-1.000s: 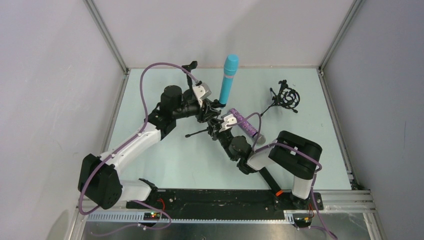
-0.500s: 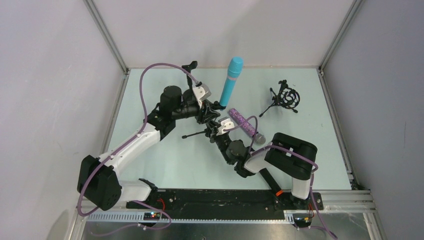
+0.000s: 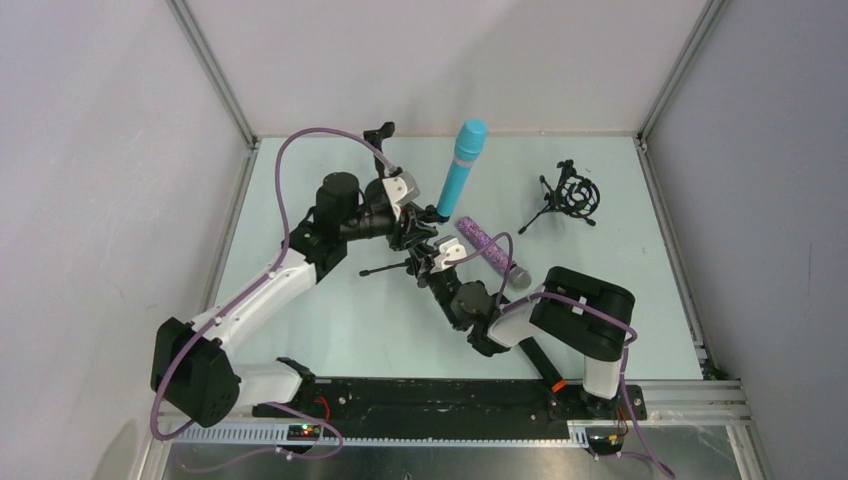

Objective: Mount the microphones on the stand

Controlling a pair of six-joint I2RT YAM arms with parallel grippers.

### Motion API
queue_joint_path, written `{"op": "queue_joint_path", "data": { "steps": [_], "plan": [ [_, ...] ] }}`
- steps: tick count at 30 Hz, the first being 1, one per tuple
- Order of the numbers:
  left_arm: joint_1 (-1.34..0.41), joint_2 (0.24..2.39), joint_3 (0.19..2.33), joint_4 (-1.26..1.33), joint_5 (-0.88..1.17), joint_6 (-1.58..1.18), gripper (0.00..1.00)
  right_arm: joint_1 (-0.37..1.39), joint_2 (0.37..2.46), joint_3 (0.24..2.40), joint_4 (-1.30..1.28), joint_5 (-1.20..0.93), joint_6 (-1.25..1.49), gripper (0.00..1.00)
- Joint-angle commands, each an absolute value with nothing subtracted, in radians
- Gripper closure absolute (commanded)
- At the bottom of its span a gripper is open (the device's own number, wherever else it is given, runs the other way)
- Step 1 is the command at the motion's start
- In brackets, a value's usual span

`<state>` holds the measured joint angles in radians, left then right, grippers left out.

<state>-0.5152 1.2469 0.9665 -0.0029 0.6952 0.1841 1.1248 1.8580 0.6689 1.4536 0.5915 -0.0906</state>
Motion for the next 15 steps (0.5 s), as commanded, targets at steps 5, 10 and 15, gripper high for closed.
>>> {"op": "queue_joint_path", "data": {
  "steps": [5, 10, 15],
  "plan": [
    [-0.512, 1.167, 1.035, 0.179, 0.976, 0.221, 1.0, 1.115, 1.833, 0.594, 1.32, 0.43, -0.095, 1.0],
    [-0.507, 1.143, 1.034, 0.179, 0.969, 0.22, 1.0, 1.098, 1.814, 0.566, 1.304, 0.422, -0.065, 1.0],
    [-0.506, 1.113, 1.021, 0.179, 0.838, 0.196, 1.0, 1.099, 1.812, 0.561, 1.308, 0.48, -0.054, 1.0]
  ]
}}
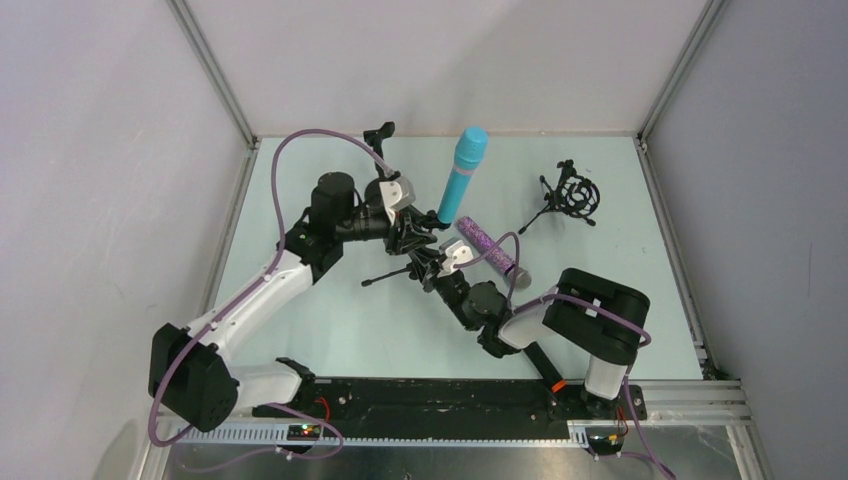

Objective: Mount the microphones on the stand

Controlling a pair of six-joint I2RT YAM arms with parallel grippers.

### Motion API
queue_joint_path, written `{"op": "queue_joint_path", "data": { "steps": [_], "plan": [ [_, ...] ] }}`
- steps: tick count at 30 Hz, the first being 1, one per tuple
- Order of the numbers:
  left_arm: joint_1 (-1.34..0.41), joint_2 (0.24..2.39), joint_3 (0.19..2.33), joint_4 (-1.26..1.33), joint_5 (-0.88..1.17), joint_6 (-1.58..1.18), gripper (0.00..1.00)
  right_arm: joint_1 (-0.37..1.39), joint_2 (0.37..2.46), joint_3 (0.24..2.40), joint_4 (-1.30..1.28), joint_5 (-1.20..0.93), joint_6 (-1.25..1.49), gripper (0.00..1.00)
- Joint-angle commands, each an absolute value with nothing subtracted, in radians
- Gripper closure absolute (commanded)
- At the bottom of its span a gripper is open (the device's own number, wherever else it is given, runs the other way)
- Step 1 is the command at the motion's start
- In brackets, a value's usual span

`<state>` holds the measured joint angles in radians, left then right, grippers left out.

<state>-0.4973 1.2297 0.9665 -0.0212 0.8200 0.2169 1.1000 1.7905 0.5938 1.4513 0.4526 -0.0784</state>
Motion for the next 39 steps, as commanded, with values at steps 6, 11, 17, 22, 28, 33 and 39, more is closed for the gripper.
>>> {"op": "queue_joint_path", "data": {
  "steps": [6, 11, 17, 22, 28, 33, 39],
  "plan": [
    [-0.506, 1.07, 0.999, 0.179, 0.656, 0.141, 1.0, 1.132, 1.814, 0.588, 1.296, 0.654, -0.055, 1.0],
    [-0.506, 1.05, 0.981, 0.179, 0.477, 0.066, 1.0, 1.174, 1.829, 0.628, 1.284, 0.802, -0.102, 1.0],
    [-0.506, 1.04, 0.995, 0.153, 0.353, -0.052, 1.0, 1.181, 1.79, 0.637, 1.188, 0.776, -0.042, 1.0],
    [-0.506, 1.051, 1.012, 0.138, 0.437, 0.011, 1.0, 1.181, 1.754, 0.625, 1.138, 0.613, -0.071, 1.0],
    [-0.506, 1.046, 1.02, 0.13, 0.649, 0.153, 1.0, 1.148, 1.679, 0.567, 1.09, 0.331, -0.059, 1.0],
    [-0.499, 1.009, 1.01, 0.13, 0.754, 0.224, 1.0, 1.085, 1.625, 0.504, 1.113, 0.13, -0.029, 1.0],
    [-0.487, 0.996, 1.019, 0.13, 0.798, 0.21, 1.0, 1.042, 1.579, 0.482, 1.099, 0.069, -0.004, 1.0]
  ]
}}
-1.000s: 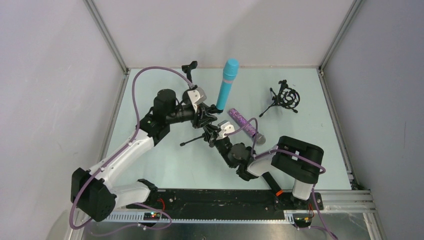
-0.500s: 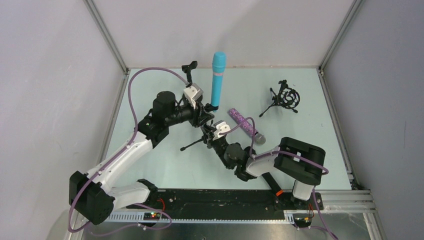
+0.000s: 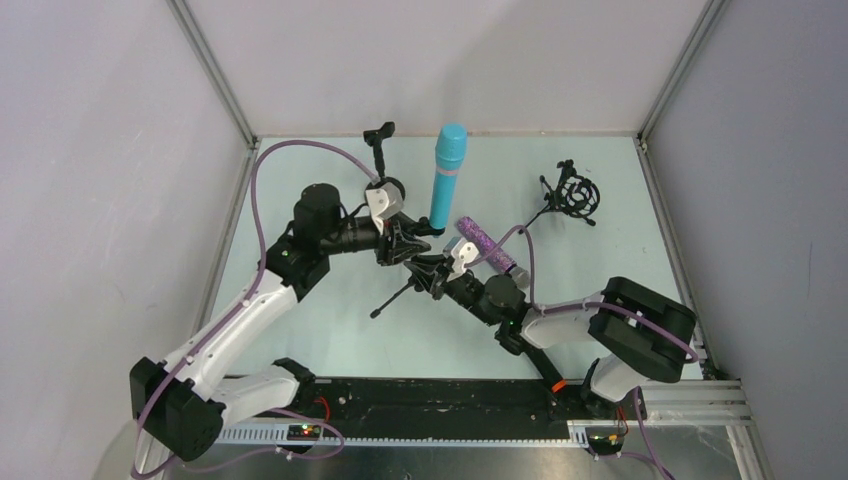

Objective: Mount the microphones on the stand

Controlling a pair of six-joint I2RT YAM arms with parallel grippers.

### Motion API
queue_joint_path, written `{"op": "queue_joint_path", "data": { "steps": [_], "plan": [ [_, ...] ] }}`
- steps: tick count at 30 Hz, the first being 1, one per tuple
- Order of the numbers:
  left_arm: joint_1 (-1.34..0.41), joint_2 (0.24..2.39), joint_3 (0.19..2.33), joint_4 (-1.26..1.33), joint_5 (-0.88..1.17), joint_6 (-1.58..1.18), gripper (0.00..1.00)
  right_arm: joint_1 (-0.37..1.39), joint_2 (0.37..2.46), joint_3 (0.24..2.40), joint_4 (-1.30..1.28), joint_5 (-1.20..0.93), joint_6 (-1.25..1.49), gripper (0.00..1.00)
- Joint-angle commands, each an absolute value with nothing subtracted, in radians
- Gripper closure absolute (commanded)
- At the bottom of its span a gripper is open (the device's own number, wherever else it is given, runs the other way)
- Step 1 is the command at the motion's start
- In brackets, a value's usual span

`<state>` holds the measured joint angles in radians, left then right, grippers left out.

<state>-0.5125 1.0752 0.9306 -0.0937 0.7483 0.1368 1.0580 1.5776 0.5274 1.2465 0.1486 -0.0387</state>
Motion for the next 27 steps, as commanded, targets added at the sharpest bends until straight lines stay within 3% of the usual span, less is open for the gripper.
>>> {"op": "queue_joint_path", "data": {
  "steps": [1, 11, 19, 24, 27],
  "plan": [
    [-0.486, 0.996, 1.02, 0.13, 0.788, 0.203, 1.0, 1.042, 1.579, 0.482, 1.1, 0.083, -0.003, 1.0],
    [-0.485, 0.987, 1.024, 0.128, 0.391, -0.041, 1.0, 1.133, 1.592, 0.558, 0.991, 0.564, 0.092, 1.0],
    [-0.485, 0.952, 0.997, 0.114, 0.165, -0.094, 1.0, 1.207, 1.632, 0.651, 0.892, 0.8, 0.085, 1.0],
    [-0.485, 0.969, 1.016, 0.09, 0.174, -0.1, 1.0, 1.225, 1.632, 0.673, 0.859, 0.815, 0.057, 1.0],
    [-0.485, 0.978, 1.033, 0.079, 0.251, -0.056, 1.0, 1.21, 1.599, 0.647, 0.835, 0.689, 0.054, 1.0]
  ]
}}
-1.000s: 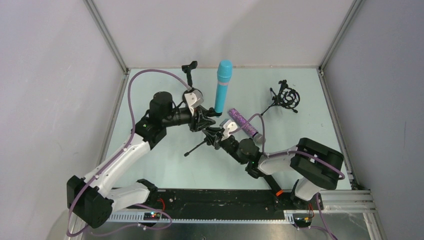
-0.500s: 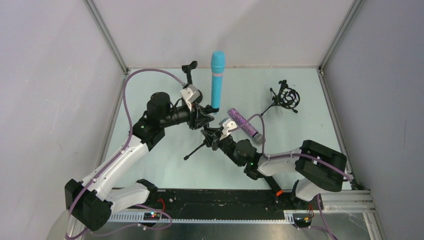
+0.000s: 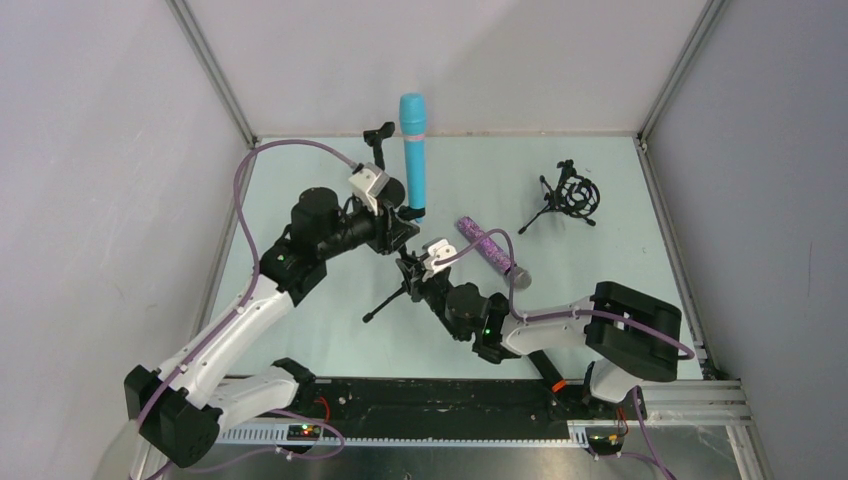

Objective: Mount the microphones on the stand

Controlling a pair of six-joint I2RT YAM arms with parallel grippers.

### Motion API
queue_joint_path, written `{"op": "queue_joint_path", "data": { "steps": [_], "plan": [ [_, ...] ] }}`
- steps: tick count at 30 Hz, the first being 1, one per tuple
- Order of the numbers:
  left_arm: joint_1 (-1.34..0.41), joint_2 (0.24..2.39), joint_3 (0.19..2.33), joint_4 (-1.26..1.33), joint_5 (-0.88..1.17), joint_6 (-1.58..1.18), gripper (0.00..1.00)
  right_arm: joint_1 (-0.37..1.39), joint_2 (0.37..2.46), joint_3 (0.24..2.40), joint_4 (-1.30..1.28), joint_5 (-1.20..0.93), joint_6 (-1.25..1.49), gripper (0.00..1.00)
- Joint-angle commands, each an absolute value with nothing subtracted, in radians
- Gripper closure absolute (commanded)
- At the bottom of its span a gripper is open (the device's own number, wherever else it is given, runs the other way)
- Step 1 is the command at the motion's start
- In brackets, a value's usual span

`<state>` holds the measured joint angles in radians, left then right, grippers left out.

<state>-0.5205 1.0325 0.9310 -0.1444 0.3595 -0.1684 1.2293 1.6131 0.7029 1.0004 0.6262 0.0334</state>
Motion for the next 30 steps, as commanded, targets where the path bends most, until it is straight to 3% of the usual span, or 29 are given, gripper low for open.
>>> {"op": "queue_joint_path", "data": {
  "steps": [1, 7, 10, 14, 19, 30],
  "plan": [
    [-0.485, 0.982, 1.037, 0.078, 0.302, -0.041, 1.0, 1.196, 1.59, 0.636, 0.847, 0.652, 0.053, 1.0],
    [-0.481, 0.993, 1.048, 0.065, 0.597, 0.152, 1.0, 1.037, 1.502, 0.54, 0.894, 0.035, 0.117, 1.0],
    [-0.466, 0.98, 1.043, 0.063, 0.69, 0.181, 1.0, 0.999, 1.479, 0.533, 0.877, -0.047, 0.116, 1.0],
    [-0.451, 0.974, 1.054, 0.065, 0.717, 0.158, 1.0, 0.996, 1.461, 0.532, 0.857, 0.016, 0.103, 1.0],
    [-0.45, 0.984, 1.051, 0.102, 0.68, 0.081, 1.0, 1.054, 1.468, 0.534, 0.879, 0.281, 0.114, 1.0],
    [-0.451, 0.925, 1.005, 0.123, 0.322, -0.075, 1.0, 1.218, 1.6, 0.633, 0.952, 0.816, -0.055, 1.0]
  ]
}}
